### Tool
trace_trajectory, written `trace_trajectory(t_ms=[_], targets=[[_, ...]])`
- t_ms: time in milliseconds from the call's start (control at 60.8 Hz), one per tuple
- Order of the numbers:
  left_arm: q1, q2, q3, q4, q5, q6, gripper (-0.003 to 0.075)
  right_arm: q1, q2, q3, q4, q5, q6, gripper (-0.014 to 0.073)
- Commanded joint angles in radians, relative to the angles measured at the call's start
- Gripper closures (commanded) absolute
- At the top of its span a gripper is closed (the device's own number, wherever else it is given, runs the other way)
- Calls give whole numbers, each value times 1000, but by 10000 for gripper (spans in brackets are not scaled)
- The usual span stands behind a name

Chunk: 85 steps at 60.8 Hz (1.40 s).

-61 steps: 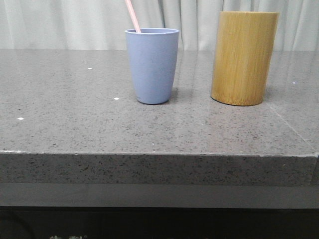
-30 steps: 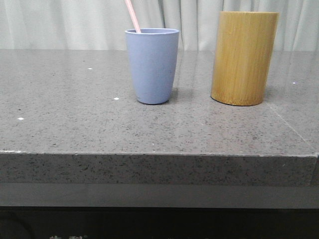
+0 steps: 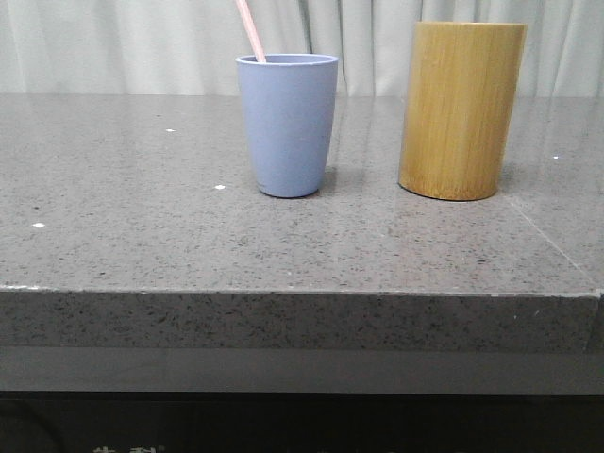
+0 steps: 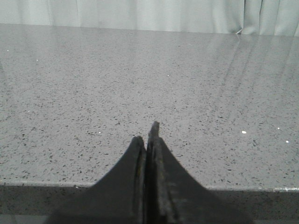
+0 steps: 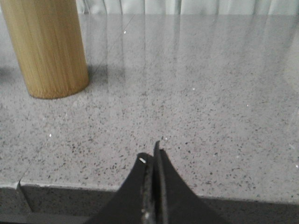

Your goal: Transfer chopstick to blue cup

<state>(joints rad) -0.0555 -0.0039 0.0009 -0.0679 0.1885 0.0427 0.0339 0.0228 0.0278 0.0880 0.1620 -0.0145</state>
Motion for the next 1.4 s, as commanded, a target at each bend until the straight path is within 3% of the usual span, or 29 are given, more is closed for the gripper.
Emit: trace_trajectory(t_ms=[0,1381], targets=[[1,-25,8,-12,-88,-9,739,-9,-43,-5,8,-64,-7,711],[1,-25,8,-12,-88,-9,739,-9,-54,-5,6,-70,-7,711]])
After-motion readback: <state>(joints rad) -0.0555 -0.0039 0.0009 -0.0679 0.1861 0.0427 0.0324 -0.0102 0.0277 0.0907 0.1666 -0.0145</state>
